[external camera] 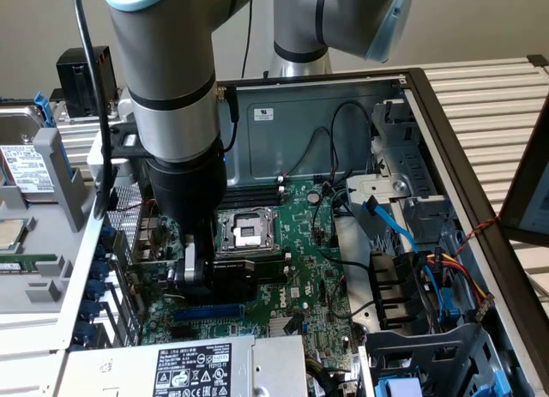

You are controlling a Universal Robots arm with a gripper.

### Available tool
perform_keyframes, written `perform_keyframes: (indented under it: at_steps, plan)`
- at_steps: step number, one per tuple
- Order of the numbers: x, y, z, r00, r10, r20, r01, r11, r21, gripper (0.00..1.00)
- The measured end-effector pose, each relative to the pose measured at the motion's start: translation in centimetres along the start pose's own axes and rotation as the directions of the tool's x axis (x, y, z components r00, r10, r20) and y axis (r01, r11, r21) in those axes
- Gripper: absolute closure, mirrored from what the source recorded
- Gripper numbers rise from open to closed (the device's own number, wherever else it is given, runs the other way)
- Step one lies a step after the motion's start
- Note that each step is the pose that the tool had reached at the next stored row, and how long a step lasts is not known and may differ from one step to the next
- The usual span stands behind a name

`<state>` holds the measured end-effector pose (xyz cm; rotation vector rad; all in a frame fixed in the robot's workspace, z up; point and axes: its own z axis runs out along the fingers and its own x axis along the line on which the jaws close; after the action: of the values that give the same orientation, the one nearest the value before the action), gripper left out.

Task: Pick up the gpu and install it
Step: 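Insert the gpu into the slot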

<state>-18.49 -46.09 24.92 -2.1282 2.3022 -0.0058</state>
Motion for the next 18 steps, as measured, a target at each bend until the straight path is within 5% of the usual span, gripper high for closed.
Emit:
perform_keyframes:
  at_steps: [18]
  plan:
    - [0.01,0.01,0.41,1.0000,0.000,-0.0004,0.000,1.0000,-0.0040,0.72]
